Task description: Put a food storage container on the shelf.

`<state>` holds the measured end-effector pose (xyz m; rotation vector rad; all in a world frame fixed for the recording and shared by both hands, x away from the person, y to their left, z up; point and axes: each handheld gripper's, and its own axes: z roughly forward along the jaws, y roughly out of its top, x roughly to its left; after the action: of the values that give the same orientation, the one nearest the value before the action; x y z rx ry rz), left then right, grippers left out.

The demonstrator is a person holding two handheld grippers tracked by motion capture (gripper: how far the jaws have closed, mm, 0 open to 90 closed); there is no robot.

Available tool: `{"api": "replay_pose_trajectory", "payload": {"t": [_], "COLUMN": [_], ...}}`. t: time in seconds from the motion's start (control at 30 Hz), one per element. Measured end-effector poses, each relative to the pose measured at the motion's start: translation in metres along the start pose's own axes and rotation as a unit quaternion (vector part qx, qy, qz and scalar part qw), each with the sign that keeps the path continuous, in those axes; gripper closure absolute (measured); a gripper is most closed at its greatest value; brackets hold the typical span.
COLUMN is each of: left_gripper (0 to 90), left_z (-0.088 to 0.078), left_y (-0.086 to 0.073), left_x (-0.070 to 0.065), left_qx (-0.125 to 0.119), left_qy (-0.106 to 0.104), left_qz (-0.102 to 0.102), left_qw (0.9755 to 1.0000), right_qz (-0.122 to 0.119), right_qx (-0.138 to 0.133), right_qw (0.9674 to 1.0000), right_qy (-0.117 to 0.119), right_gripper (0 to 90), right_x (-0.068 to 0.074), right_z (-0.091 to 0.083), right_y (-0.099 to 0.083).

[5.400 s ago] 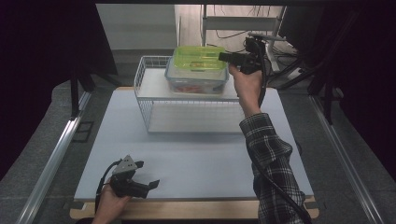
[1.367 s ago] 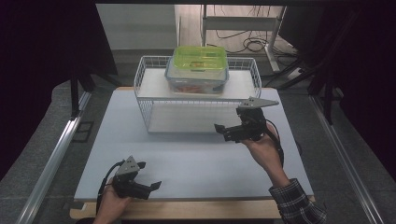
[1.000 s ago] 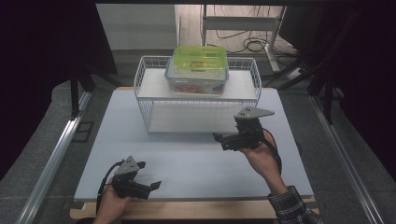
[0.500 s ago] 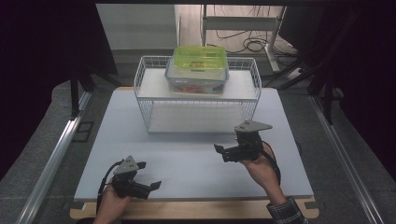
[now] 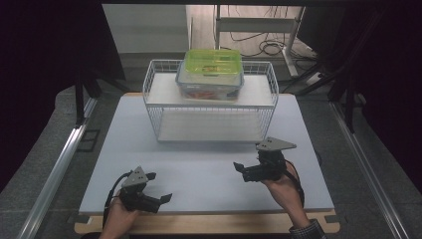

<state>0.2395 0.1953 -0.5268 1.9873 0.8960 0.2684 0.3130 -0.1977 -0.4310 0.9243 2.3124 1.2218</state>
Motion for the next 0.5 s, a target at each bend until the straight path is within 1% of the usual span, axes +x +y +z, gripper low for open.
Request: {"api": "replay_pose_trajectory", "payload": {"t": [0.17, 0.5], "left_gripper": [2.2, 1.3], "left_z": [0.000, 0.001], "left_y": [0.000, 0.000], "left_x": [0.000, -0.001], "left_qx": [-0.001, 0.001], "left_qy": [0.001, -0.001], "left_qz": [0.001, 0.004], "left_qw": [1.0000, 1.0000], "right_qz": [0.003, 0.009], "right_qx": [0.004, -0.001], "right_qw": [1.0000, 0.9999], "right_qy": [-0.002, -0.007], "right_gripper": [0.5, 0.0], "right_x": [-0.001, -0.003], "right_z": [-0.003, -0.011], "right_y": [-0.011, -0.030]}}
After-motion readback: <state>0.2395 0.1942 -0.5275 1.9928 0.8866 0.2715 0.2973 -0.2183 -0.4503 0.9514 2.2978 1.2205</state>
